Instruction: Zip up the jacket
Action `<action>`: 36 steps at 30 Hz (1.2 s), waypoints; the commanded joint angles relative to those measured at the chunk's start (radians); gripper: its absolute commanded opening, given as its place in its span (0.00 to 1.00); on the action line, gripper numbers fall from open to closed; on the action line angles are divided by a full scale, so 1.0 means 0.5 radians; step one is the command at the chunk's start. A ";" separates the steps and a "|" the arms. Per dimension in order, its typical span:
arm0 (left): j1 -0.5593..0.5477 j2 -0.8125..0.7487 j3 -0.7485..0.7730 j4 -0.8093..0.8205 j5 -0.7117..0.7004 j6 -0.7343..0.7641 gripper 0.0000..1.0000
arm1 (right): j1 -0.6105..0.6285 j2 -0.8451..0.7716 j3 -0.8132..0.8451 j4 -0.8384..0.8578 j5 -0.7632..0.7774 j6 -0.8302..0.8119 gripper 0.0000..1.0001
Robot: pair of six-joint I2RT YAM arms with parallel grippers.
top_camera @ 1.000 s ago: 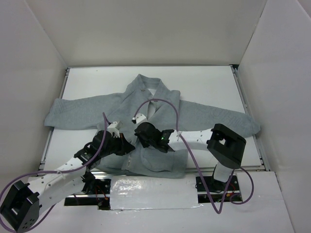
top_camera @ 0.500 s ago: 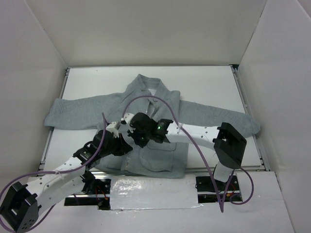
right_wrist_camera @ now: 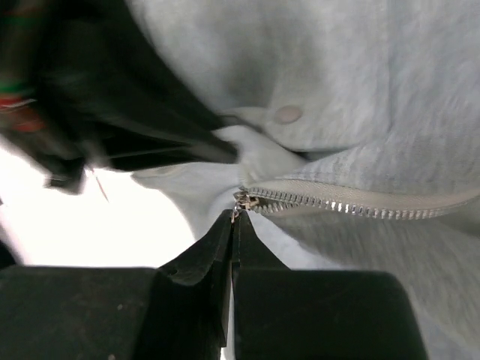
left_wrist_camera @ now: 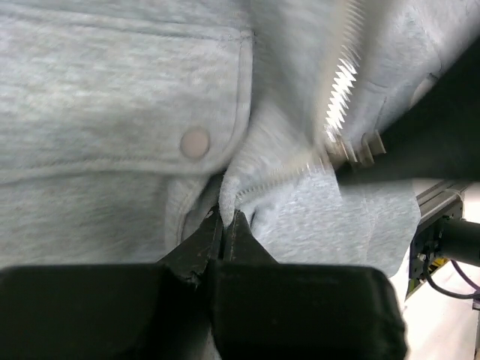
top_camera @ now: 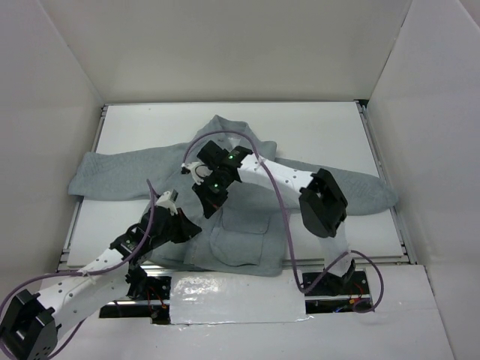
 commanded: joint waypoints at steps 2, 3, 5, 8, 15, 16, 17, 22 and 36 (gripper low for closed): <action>0.012 -0.154 -0.042 -0.166 0.008 -0.041 0.00 | -0.200 0.227 0.368 -0.413 -0.217 -0.221 0.00; 0.009 -0.179 -0.048 -0.191 0.011 -0.050 0.00 | -0.249 0.276 0.427 -0.459 -0.229 -0.234 0.00; 0.009 -0.247 -0.063 -0.292 0.008 -0.077 0.00 | -0.383 0.420 0.680 -0.633 -0.193 -0.258 0.00; 0.009 -0.296 -0.103 -0.357 -0.005 -0.099 0.00 | -0.522 0.589 0.997 -0.815 -0.107 -0.225 0.00; 0.009 -0.268 -0.170 -0.341 0.008 -0.148 0.00 | -0.728 0.660 0.980 -0.723 0.163 -0.071 0.00; 0.009 -0.250 -0.167 -0.342 0.005 -0.142 0.00 | -0.734 0.663 0.977 -0.705 0.200 -0.068 0.00; 0.009 -0.250 -0.164 -0.338 0.017 -0.136 0.00 | -0.737 0.636 0.940 -0.671 0.243 -0.059 0.00; 0.006 -0.357 -0.149 -0.409 -0.005 -0.145 0.00 | -0.902 0.442 0.673 -0.174 0.182 0.147 0.00; 0.003 -0.523 0.001 -0.761 -0.164 -0.212 0.00 | -1.353 0.676 1.060 0.521 0.823 0.677 0.00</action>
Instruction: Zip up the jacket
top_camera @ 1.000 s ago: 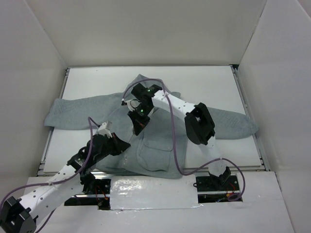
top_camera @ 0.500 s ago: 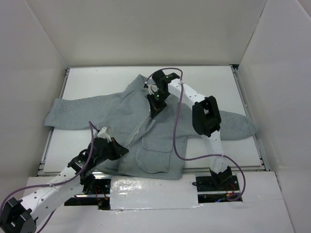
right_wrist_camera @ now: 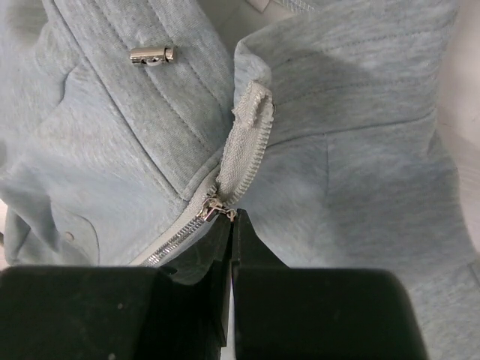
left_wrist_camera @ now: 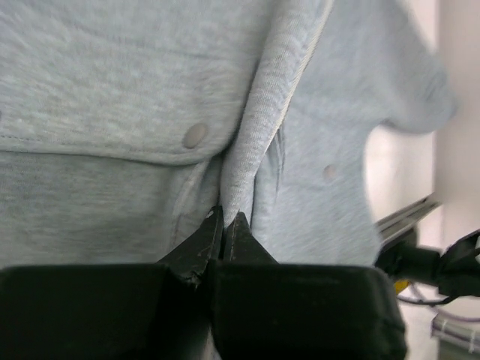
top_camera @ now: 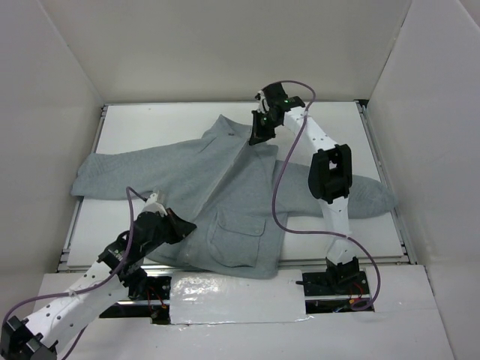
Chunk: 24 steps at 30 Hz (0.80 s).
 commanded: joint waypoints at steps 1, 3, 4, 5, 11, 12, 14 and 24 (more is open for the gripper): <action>-0.010 -0.054 0.086 -0.498 -0.124 -0.044 0.00 | -0.201 -0.064 -0.022 0.734 0.573 0.187 0.00; -0.010 -0.106 0.123 -0.648 -0.229 -0.094 0.00 | -0.244 -0.102 -0.050 0.891 0.651 0.312 0.00; -0.010 -0.124 0.135 -0.709 -0.342 -0.167 0.00 | -0.244 -0.126 -0.038 0.928 0.757 0.358 0.00; -0.010 -0.173 0.141 -0.798 -0.385 -0.207 0.00 | -0.244 -0.129 -0.011 0.965 0.804 0.359 0.00; -0.010 -0.201 0.086 -0.878 -0.511 -0.397 0.00 | -0.265 -0.010 0.594 0.860 1.056 0.160 0.00; -0.010 -0.195 0.080 -0.878 -0.521 -0.413 0.00 | -0.305 -0.034 0.539 0.888 0.892 0.117 0.00; -0.016 -0.213 0.068 -0.875 -0.548 -0.428 0.00 | -0.385 -0.107 0.460 0.950 -0.103 0.034 0.00; -0.016 -0.130 0.157 -0.943 -0.705 -0.486 0.00 | -0.505 -0.043 0.379 0.754 -0.019 0.033 0.00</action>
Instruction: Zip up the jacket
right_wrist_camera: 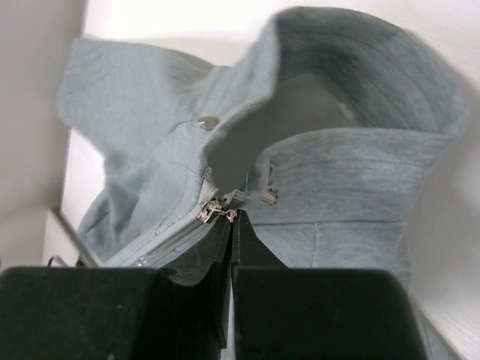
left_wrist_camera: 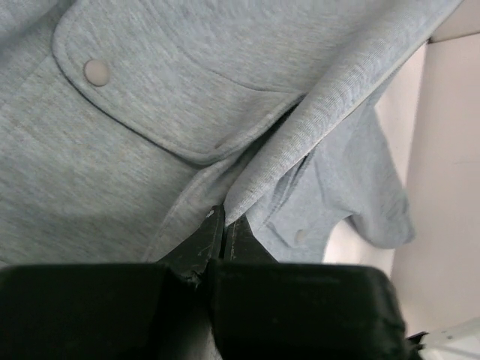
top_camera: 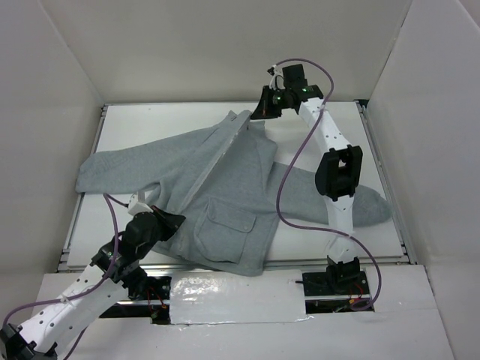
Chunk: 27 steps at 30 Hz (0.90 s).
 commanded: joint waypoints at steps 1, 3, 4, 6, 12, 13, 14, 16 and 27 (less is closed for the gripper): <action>0.001 0.024 0.003 -0.597 -0.151 -0.004 0.00 | -0.277 -0.069 0.054 0.481 0.979 0.073 0.00; 0.001 0.024 -0.012 -0.578 -0.145 -0.020 0.00 | -0.271 -0.063 0.042 0.463 1.406 0.129 0.00; 0.001 0.030 -0.018 -0.575 -0.145 -0.026 0.00 | -0.271 -0.050 0.060 0.448 1.362 0.102 0.00; 0.001 0.040 -0.021 -0.578 -0.148 -0.038 0.00 | -0.271 -0.017 0.155 0.368 1.185 -0.033 0.00; 0.001 0.122 -0.064 -0.328 -0.044 0.060 0.00 | -0.314 -0.035 0.101 0.223 0.198 -0.234 0.00; 0.001 0.192 -0.082 -0.257 -0.010 0.084 0.00 | -0.308 -0.065 0.030 0.281 0.293 -0.203 0.03; 0.001 0.230 -0.098 -0.183 0.084 0.133 0.00 | -0.284 -0.114 -0.104 0.394 0.576 -0.163 0.08; 0.001 0.340 -0.147 0.136 0.283 0.256 0.00 | -0.262 -0.106 -0.173 0.453 0.735 -0.095 0.15; -0.008 0.570 -0.086 0.324 0.300 0.373 0.00 | -0.161 -0.105 -0.228 0.518 0.677 -0.018 0.35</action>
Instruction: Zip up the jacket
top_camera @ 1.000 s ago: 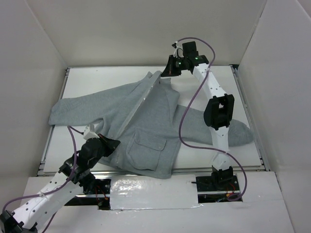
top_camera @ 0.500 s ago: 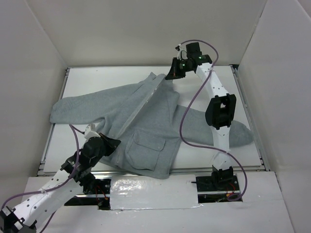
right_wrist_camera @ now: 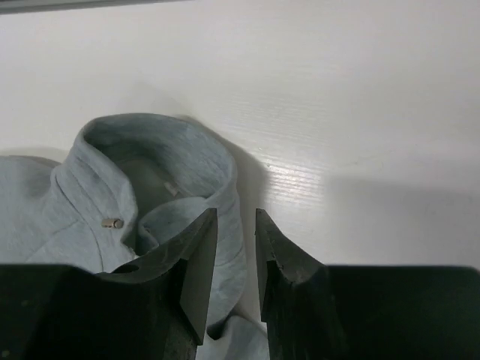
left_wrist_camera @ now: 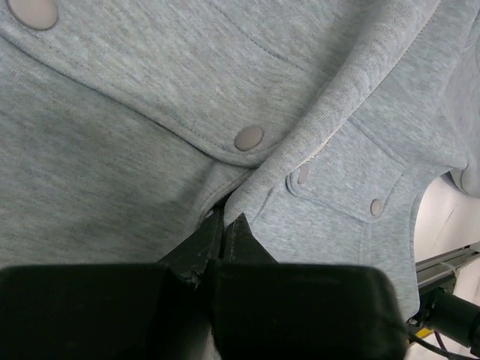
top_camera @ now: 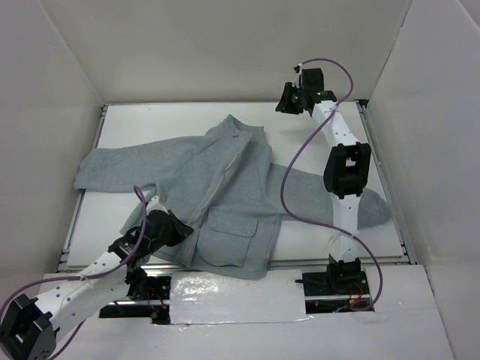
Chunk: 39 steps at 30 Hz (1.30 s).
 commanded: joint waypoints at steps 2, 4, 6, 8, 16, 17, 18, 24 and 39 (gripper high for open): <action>-0.005 0.060 0.054 -0.057 0.009 0.091 0.06 | 0.045 -0.132 -0.017 0.133 0.010 0.031 0.35; -0.005 0.103 0.054 -0.066 -0.006 0.073 0.12 | 0.060 -0.209 -0.136 0.149 -0.081 0.031 0.37; -0.005 0.140 0.072 -0.103 -0.036 0.055 0.32 | 0.078 -0.316 -0.304 0.173 -0.149 0.027 0.48; -0.005 0.158 0.097 -0.072 -0.024 0.088 0.55 | 0.139 -0.423 -0.473 0.231 -0.107 0.058 0.58; -0.008 0.324 0.728 -0.489 -0.061 0.484 0.99 | 0.434 -1.297 -1.262 0.483 0.273 0.242 1.00; -0.005 0.336 0.878 -0.611 -0.098 0.505 0.99 | 0.522 -1.380 -1.296 0.462 0.341 0.248 1.00; -0.002 0.348 0.952 -0.664 -0.137 0.554 0.99 | 0.557 -1.469 -1.369 0.440 0.402 0.267 1.00; 0.151 0.618 1.602 -1.010 -0.383 0.806 0.99 | 0.805 -2.227 -1.591 0.097 0.820 0.359 1.00; 0.738 0.077 2.196 -1.413 -1.043 1.113 0.99 | 0.818 -3.752 -1.609 -0.992 1.209 0.442 1.00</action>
